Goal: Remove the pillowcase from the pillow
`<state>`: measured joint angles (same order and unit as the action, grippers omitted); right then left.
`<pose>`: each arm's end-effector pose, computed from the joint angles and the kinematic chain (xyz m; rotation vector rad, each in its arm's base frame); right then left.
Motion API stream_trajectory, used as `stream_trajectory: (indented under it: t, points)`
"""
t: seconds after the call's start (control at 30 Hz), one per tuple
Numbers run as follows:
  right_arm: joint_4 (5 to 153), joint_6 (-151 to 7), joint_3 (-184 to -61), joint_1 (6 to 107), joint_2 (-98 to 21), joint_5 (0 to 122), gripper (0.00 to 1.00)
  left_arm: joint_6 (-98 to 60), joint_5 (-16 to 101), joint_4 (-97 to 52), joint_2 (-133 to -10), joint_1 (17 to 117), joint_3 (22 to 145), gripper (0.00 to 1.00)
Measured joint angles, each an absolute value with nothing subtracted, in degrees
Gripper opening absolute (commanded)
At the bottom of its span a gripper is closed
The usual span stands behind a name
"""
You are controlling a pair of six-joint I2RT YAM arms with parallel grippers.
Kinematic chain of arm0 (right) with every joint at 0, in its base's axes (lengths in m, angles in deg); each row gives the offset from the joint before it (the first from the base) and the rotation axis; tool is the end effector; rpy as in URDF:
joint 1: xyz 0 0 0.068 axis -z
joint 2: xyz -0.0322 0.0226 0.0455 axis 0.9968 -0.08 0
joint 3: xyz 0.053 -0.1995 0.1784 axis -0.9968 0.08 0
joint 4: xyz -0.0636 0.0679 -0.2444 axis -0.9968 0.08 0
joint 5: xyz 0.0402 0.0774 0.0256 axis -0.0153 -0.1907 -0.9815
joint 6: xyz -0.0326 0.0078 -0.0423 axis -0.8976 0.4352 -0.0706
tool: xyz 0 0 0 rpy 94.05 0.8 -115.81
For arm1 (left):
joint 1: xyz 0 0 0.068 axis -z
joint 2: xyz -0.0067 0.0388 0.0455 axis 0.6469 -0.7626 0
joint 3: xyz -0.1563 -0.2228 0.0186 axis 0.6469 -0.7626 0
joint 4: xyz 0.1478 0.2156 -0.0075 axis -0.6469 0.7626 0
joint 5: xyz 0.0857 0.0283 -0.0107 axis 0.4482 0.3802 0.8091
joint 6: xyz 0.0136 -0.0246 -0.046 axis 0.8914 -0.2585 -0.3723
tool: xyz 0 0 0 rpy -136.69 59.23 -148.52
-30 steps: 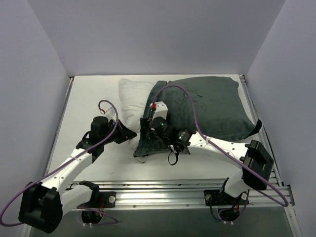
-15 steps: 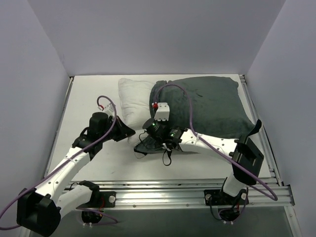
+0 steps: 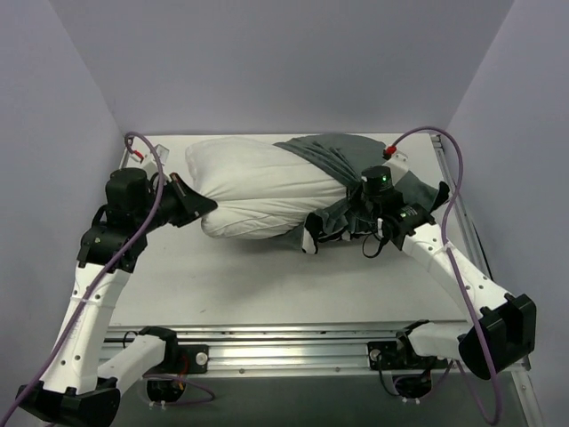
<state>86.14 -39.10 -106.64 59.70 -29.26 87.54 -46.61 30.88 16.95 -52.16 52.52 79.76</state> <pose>0.2671 0.1157 0.3355 0.4596 1.8666 0.4551 0.1902 -0.0535 0.3971 -0.2690 2.0909 -0.9075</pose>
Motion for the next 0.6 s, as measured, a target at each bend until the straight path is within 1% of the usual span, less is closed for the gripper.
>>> stream_trajectory:
  t: [0.13, 0.23, 0.27, 0.33, 0.37, 0.4, 0.43, 0.47, 0.5, 0.53, 0.57, 0.6]
  points:
    - [85.6, -41.61, -104.52, 60.85, -27.38, 80.06, 0.0, -45.16, 29.76, 20.75, -51.76, 51.6, 83.62, 0.02]
    - [85.55, -43.27, -104.14, 60.85, -27.4, 78.34, 0.0, -44.92, 28.26, 21.6, -52.07, 50.62, 83.67, 0.02]
    - [85.57, -44.17, -104.1, 60.85, -27.4, 77.66, 0.08, -44.79, 28.06, 22.02, -52.14, 50.44, 83.62, 0.02]
    - [85.62, -46.09, -104.1, 60.83, -27.24, 75.49, 0.19, -44.24, 28.26, 22.87, -51.92, 50.18, 83.12, 0.02]
    - [85.77, -47.1, -104.08, 60.68, -27.05, 74.4, 0.27, -43.96, 28.65, 23.46, -51.65, 49.98, 82.66, 0.02]
    - [86.03, -47.95, -104.08, 60.22, -26.63, 73.53, 0.31, -43.79, 29.15, 23.94, -51.22, 49.85, 81.88, 0.04]
    - [86.43, -49.13, -104.12, 59.3, -26.09, 73.07, 0.34, -43.52, 29.65, 24.4, -50.5, 49.63, 80.72, 0.11]
    - [87.1, -50.29, -104.21, 58.12, -25.41, 72.78, 0.4, -43.02, 30.18, 25.1, -49.53, 49.41, 79.43, 0.32]
    - [88.18, -51.55, -104.58, 56.59, -24.56, 72.39, 0.43, -42.1, 30.79, 26.3, -48.16, 49.09, 77.79, 0.45]
    - [89.31, -52.54, -105.24, 55.52, -23.99, 71.8, 0.51, -41.32, 31.18, 27.75, -46.87, 48.76, 76.63, 0.57]
    - [89.99, -53.54, -105.91, 54.84, -23.46, 71.08, 0.55, -40.46, 31.67, 29.01, -45.38, 48.36, 75.69, 0.8]
    - [90.6, -54.48, -106.61, 54.49, -22.98, 70.36, 0.59, -39.44, 32.08, 30.28, -43.81, 48.04, 75.12, 0.86]
